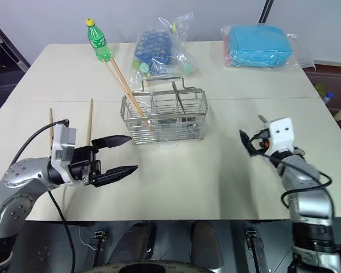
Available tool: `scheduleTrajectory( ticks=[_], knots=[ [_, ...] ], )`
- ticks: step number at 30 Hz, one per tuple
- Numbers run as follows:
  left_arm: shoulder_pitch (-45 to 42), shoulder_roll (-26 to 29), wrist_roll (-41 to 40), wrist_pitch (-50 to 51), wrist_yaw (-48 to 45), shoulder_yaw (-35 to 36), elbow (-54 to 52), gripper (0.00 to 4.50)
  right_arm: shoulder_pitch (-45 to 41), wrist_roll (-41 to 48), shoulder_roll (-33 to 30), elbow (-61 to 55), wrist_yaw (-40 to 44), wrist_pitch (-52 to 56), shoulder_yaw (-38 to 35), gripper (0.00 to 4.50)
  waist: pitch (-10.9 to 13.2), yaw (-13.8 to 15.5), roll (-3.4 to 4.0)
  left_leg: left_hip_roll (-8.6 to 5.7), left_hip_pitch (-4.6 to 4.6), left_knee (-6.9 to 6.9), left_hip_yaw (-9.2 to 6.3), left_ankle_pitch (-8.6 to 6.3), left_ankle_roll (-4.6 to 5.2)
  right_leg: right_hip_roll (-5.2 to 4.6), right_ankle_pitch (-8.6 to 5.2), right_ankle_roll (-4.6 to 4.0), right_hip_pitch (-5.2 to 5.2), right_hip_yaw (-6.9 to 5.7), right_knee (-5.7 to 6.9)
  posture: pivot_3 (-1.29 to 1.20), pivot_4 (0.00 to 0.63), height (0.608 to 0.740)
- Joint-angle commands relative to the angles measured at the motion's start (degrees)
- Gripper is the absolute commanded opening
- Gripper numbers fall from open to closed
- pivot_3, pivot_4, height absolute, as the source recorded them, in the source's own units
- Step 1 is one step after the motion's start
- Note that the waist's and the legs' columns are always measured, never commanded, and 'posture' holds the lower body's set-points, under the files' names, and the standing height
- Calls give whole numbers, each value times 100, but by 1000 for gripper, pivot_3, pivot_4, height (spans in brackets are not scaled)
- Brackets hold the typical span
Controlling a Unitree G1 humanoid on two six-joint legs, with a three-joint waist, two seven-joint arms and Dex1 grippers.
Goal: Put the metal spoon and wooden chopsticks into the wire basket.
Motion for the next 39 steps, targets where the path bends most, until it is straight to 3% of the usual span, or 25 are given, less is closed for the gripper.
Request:
scheduleTrajectory(
  ticks=[1, 6, 12, 26, 39],
  knots=[
    [-6, -88, 29, -76, 9, -22, -44, 4375, -148, 265, -691, 285, 886, 355, -102, 4500, 0, 6, 1, -1, -1, 0, 1, -2, 3, 0, 0, 0, 0, 0, -3, 0, 150, 740],
    [101, -197, 112, -119, 59, -37, -107, 4375, -664, 194, -1332, 1325, 1714, 297, 62, 4500, 1, -14, 1, 0, -4, 5, 13, -6, 11, -2, 1, 1, 6, 1, -26, 0, 150, 740],
    [230, -284, 174, -141, 210, 26, -249, 4375, -1418, -281, -1680, 2685, 2216, -233, 441, 4500, 1, -3, 1, 2, -4, 6, 16, -7, 12, -2, 2, 3, 7, 1, -29, 0, 150, 740],
    [341, -471, 388, -279, 567, -15, -390, 4375, -2750, -1072, -1860, 4875, 2641, -879, 943, 4500, 1, -19, 3, 1, -5, 7, 19, -7, 12, -3, 10, 16, 7, 2, -34, 0, 150, 740],
    [324, -618, 640, -475, 731, 72, -247, 4375, -3365, -1301, -1736, 5583, 2922, -629, 1141, 4500, 1, -10, 3, 0, -6, 8, 19, -7, 12, -4, 12, 19, 7, 2, -35, 0, 150, 740]
  ],
)
